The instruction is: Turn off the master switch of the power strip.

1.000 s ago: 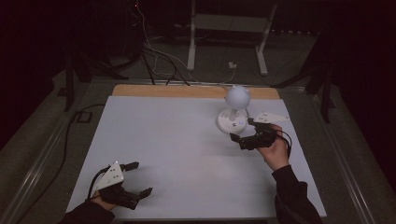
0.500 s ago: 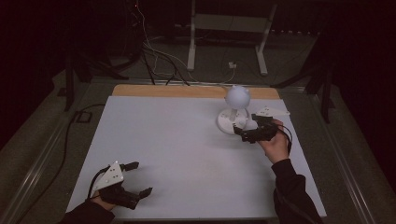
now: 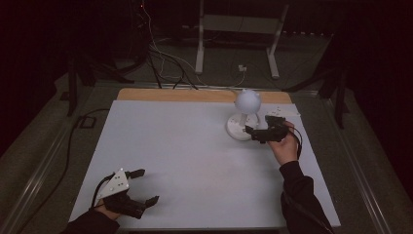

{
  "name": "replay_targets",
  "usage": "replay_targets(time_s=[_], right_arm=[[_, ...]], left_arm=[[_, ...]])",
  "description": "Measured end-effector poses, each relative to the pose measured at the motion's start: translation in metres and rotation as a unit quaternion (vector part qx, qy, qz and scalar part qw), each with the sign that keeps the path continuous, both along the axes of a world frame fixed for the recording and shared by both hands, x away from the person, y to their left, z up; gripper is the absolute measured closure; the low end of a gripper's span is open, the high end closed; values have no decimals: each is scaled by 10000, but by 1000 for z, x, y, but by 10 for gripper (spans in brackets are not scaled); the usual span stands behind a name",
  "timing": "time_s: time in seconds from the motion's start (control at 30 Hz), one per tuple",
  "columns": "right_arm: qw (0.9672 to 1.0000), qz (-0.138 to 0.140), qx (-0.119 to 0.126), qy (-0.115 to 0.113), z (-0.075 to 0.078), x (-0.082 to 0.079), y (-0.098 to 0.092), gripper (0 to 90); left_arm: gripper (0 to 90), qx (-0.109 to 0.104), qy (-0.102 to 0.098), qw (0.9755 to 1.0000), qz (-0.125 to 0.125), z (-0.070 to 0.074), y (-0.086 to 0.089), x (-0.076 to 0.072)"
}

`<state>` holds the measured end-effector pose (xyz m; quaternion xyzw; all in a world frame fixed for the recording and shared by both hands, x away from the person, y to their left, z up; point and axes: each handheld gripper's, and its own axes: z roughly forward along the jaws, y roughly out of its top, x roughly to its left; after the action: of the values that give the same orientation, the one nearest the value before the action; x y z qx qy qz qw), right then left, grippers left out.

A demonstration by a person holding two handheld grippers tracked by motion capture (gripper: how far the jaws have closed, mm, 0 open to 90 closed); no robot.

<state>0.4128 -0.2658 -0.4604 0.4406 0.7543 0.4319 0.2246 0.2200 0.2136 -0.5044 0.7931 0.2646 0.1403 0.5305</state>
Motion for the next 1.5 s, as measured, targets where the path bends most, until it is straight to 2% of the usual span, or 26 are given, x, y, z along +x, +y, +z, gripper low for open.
replay_targets(time_s=[0.17,0.23,0.33,0.47,0.5,0.57,0.67,0.73,0.8,0.9,0.93,0.97,1.03,1.07,1.13,1.27,1.33,1.5], right_arm=[[9994,-305,115,71,-5,7,-1,15],[9992,-346,164,83,-6,9,-2,15],[9991,-417,54,9,-8,11,-2,14],[9988,-483,-27,65,-12,15,0,14],[9984,-566,-32,20,-13,16,0,14],[9979,-649,37,77,-14,18,0,14],[9975,-704,14,91,-16,19,2,14],[9968,-778,18,190,-18,21,3,15],[9960,-841,67,300,-20,21,4,54],[9954,-888,114,348,-21,22,4,65],[9942,-985,140,420,-21,22,5,137],[9942,-985,140,420,-21,22,5,137],[9929,-1051,190,530,-21,23,6,208],[9929,-1051,190,530,-21,23,6,208],[9917,-1154,183,533,-21,22,8,317],[9905,-1284,143,471,-20,22,9,468],[9897,-1331,195,480,-20,22,8,511],[9882,-1447,132,478,-20,22,7,629]], left_arm=[[3,-18,-6,10000,-4,0,0,0],[3,0,-11,10000,5,0,0,0],[3,-17,-9,10000,14,0,0,0],[3,-4,-6,10000,10,0,0,0],[3,-17,-9,10000,8,0,0,0],[3,-12,-17,10000,24,0,0,0],[3,-3,-28,10000,22,0,0,0],[3,-11,-25,10000,29,0,0,0],[3,-10,-24,10000,25,0,0,0],[3,-6,-33,10000,17,0,0,0],[3,-12,-20,10000,30,0,0,0],[3,-12,-20,10000,30,0,0,0],[3,-4,-23,10000,18,0,0,0],[3,-4,-23,10000,18,0,0,0],[3,-17,-14,10000,16,0,0,0],[3,-14,-18,10000,10,0,0,0],[3,-6,-21,10000,23,0,0,0],[3,-16,-10,10000,22,0,0,0]])
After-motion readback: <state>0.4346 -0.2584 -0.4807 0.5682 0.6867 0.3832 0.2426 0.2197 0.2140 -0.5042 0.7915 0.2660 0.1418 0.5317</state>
